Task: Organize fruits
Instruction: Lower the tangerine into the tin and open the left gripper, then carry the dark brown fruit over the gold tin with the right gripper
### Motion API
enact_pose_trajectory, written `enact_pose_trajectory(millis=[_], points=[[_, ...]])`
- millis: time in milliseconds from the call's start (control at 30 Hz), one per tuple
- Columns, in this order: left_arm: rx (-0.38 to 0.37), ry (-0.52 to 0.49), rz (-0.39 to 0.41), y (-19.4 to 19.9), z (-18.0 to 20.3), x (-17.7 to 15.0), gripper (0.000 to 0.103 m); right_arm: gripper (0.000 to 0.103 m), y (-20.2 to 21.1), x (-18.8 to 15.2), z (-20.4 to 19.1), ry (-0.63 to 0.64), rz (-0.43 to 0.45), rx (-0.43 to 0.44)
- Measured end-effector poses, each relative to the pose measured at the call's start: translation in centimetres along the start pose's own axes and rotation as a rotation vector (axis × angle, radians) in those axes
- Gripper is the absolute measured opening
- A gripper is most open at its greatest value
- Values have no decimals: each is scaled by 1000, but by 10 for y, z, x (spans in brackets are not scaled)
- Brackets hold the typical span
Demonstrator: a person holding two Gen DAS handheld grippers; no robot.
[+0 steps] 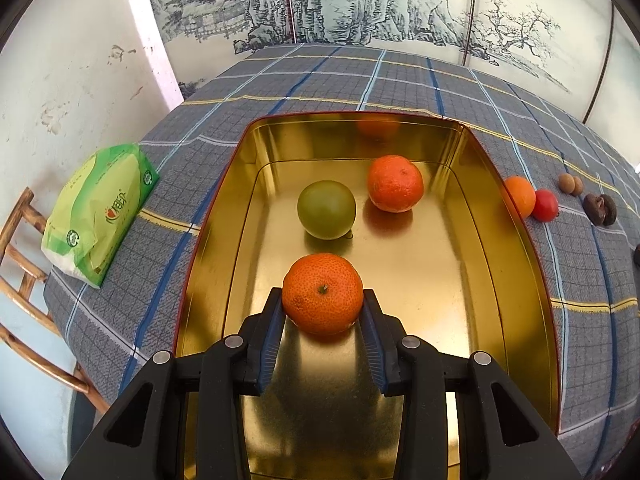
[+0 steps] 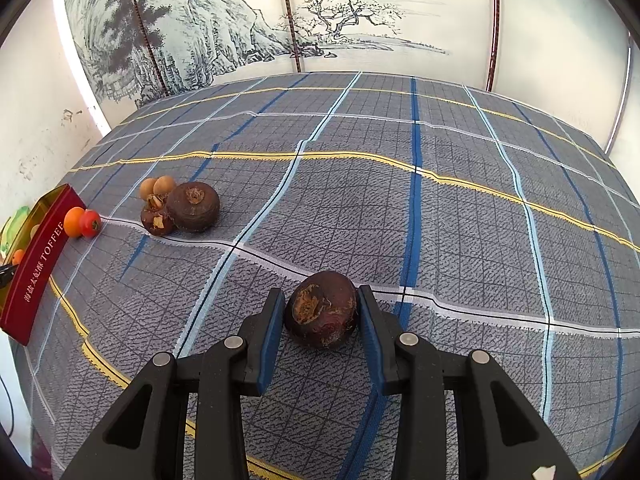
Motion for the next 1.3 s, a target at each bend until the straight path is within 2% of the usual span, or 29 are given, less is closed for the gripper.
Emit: enact_pose_trajectory(millis=[267,367,400,500,533,600,700,900,1100,1300], points=[[-12,13,27,4,0,1,40,35,0,0,-1,0,0,-1],[-7,15,60,13,0,1,41,35,0,0,-1,1,0,-2],[-6,16,76,18,0,1,44,35,0,0,-1,1,0,-2],[1,34,131,32,-2,1,63,35,0,0,0,0,0,0],[0,44,154,37,-2,0,66,35,1,0,0,-2,0,1],[-12,55,195,49,-2,-3,67,35,0,0,0,-9,1,11],[-10,40,213,61,4,-7,67,34,0,0,0,-18,3,20],[-28,7,208,78,19,-24,67,33,5,-7,-8,8,10,3],[-38,41,204,92,15,-39,67,33,17,-15,-30,23,2,75],[-22,96,195,97,-2,-51,67,33,34,-9,-91,112,0,228]])
Point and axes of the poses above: each gripper's, at about its wrist camera, not at the fingertips, and y roughly against the way its jaws point, z to its right, x to its top, the point moved 1 cm from there along -y, roughly the way its jaws point, and after that the axes turned 4 degrees about -y, right-handed, at the moved point
